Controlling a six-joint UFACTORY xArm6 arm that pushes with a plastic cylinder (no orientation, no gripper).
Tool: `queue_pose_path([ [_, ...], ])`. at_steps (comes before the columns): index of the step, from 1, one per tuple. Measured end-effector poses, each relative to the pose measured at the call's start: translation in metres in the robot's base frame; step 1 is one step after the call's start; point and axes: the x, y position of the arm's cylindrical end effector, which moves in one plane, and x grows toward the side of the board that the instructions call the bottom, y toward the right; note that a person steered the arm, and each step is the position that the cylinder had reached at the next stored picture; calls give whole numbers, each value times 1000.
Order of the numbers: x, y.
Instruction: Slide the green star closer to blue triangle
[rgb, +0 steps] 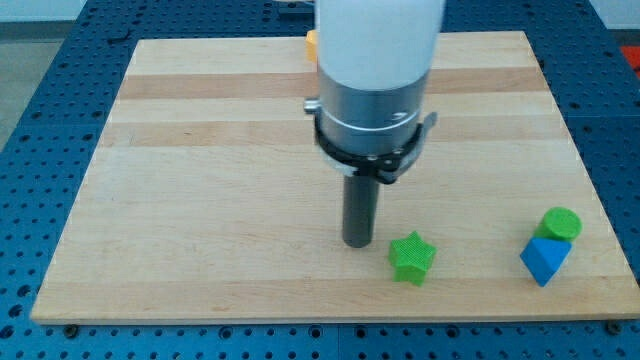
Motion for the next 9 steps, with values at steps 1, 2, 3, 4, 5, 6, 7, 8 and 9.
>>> queue_pose_path([
  [1,19,-9],
  [2,31,4],
  [3,31,37],
  [4,31,68],
  [5,31,84],
  [6,31,70],
  [7,25,69],
  [8,24,94],
  [9,24,114],
])
